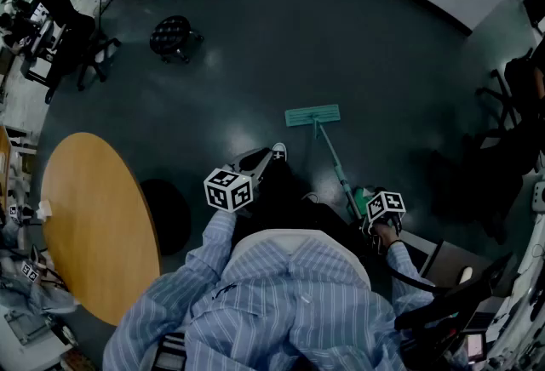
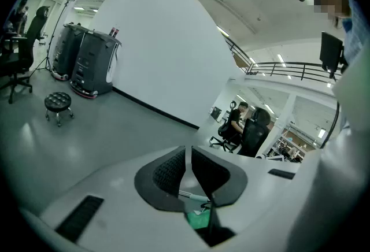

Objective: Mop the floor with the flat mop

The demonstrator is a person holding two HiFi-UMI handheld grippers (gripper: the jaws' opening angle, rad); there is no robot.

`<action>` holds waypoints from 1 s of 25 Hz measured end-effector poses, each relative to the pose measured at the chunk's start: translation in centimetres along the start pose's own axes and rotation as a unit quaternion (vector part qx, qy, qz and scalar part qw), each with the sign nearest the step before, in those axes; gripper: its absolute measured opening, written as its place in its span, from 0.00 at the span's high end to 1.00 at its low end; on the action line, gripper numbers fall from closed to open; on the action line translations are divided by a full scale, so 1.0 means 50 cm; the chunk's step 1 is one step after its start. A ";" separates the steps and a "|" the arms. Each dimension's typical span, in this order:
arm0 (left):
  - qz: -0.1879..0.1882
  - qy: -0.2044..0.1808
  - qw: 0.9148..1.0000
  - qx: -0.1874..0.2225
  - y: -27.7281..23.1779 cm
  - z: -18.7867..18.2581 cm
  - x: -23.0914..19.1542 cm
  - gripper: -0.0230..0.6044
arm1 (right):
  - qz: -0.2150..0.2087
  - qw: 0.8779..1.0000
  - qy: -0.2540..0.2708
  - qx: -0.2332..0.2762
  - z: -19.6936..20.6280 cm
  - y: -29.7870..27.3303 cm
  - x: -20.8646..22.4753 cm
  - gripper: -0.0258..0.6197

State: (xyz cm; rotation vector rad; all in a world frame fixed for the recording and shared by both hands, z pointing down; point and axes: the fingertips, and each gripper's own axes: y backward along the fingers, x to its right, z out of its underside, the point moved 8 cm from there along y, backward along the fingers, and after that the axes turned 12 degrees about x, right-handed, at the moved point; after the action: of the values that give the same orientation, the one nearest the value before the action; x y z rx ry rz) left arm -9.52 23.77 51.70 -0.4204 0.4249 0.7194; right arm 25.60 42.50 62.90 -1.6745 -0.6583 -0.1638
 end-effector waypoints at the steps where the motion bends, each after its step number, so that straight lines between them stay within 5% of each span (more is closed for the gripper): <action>1: -0.002 0.003 1.000 0.002 0.003 0.001 -0.003 0.91 | 0.000 1.000 0.000 0.000 0.000 -0.001 -0.001 0.85; 17: -0.011 -0.013 1.000 0.008 -0.001 -0.015 0.001 0.91 | 0.000 1.000 -0.001 0.006 -0.034 -0.002 0.003 0.85; 25: -0.026 -0.011 0.999 0.022 -0.022 -0.038 -0.017 0.91 | -0.005 1.000 0.000 0.008 -0.116 0.000 -0.010 0.85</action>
State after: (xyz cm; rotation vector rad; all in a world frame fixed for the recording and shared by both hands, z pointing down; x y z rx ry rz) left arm -9.75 21.60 50.82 -0.3804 0.4072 0.6623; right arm 26.67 36.86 63.98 -1.6568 -0.6662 -0.1643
